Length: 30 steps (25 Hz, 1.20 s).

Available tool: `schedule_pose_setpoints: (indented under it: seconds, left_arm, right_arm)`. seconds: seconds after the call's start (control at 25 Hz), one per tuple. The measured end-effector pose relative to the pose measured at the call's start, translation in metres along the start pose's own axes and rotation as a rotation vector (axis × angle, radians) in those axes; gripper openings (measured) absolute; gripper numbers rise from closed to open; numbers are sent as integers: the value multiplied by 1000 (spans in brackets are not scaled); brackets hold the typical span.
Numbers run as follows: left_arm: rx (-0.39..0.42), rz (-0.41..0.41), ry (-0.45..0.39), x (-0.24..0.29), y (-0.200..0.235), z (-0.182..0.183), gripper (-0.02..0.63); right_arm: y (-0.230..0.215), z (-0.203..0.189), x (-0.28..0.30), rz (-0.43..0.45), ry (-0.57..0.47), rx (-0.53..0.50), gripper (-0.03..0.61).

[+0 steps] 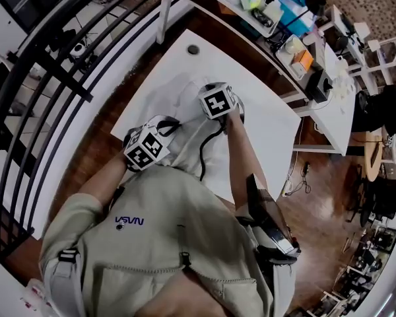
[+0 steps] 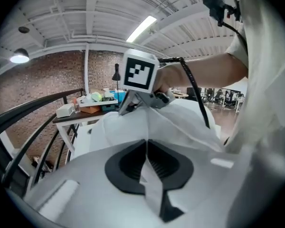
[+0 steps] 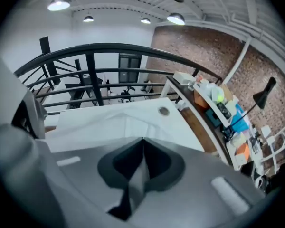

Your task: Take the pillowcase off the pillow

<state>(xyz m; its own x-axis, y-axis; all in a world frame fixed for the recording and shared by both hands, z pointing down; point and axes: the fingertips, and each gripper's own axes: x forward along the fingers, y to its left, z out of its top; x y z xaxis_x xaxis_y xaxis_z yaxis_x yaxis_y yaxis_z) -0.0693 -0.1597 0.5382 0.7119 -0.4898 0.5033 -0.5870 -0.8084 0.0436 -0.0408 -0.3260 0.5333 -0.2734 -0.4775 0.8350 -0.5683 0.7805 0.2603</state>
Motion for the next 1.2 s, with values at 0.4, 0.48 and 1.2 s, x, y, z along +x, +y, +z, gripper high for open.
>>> schedule_pose_setpoints:
  seconds: [0.4,0.48,1.2]
  left_arm:
    - [-389,31,-44,44,92,34,267]
    - [-436,10,28,65,95,25,316]
    - [-98,-19,-45,20,29,59,18]
  right_arm:
    - [8,-1,2,28,-52,42,6]
    - [10,-1,-1,37,-60,34,6]
    - [-9,27,-16,-49,-95,-85,8]
